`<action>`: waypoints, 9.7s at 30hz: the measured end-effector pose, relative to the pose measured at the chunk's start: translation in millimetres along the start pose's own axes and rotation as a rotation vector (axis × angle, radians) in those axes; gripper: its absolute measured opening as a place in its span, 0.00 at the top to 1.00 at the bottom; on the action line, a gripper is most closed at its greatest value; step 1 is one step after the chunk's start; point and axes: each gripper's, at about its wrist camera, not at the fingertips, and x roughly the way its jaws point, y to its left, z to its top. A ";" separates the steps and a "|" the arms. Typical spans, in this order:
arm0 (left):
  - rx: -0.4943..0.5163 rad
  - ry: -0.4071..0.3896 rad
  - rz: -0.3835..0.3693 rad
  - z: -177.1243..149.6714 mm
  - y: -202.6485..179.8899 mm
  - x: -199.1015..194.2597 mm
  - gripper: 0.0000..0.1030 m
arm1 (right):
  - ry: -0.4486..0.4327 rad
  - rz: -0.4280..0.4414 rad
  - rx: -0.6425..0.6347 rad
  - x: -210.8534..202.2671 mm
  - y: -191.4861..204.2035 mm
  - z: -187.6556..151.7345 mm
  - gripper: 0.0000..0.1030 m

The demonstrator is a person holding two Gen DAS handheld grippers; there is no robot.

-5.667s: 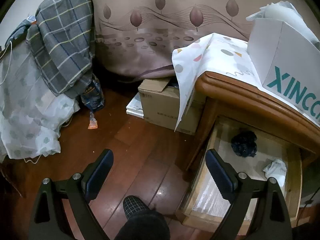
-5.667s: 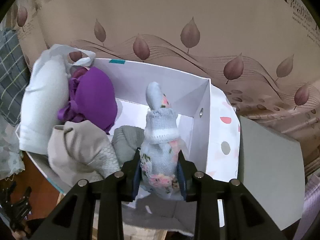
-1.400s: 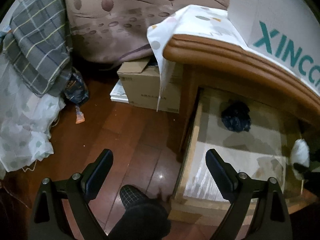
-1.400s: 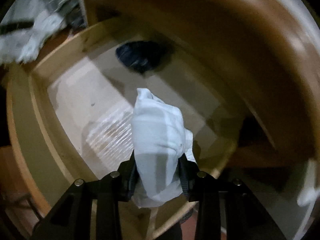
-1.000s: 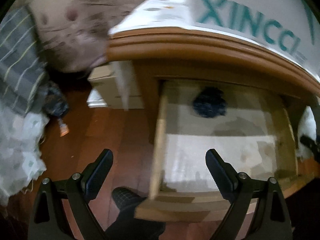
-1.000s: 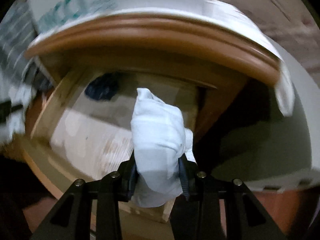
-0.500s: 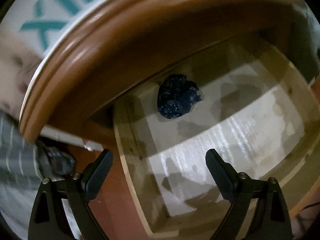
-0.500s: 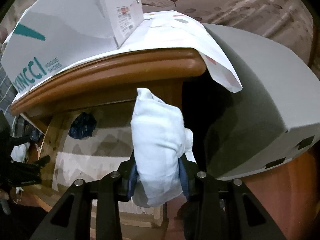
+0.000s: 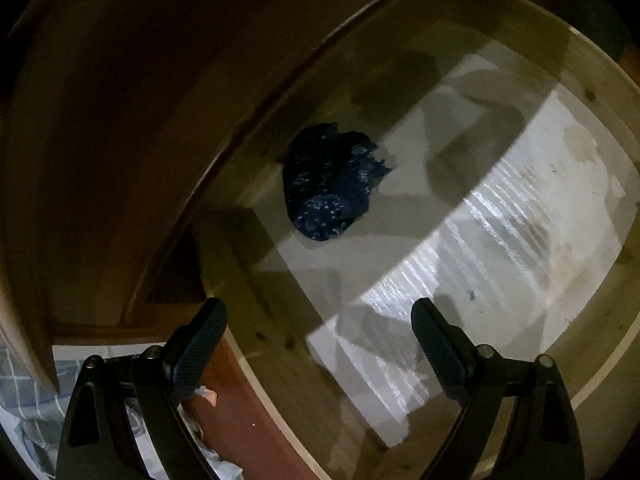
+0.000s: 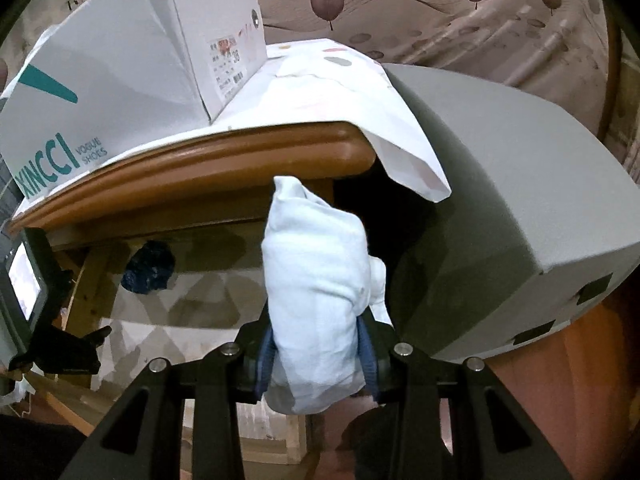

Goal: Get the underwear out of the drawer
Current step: 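Lower the left tool into the drawer toward the dark blue cloth, then grasp the dark blue patterned cloth with the left tool, then lift the dark blue cloth out of the drawer over the shoe box with the left tool, then open the left tool to drop the dark blue cloth into the shoe box, then carry the white underwear into the shoe box and open the right tool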

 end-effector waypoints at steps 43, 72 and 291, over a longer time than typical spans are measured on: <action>0.427 -0.240 0.269 34.8 -63.2 16.7 0.58 | 0.060 0.085 0.071 10.8 -8.7 3.3 0.65; 0.332 -0.124 -0.077 53.2 -51.5 22.8 0.94 | 0.077 0.108 0.063 12.1 -8.7 3.7 0.65; -0.975 -0.205 0.088 -145.3 108.5 -142.0 0.14 | -0.033 0.097 -0.122 -68.6 12.8 34.2 0.64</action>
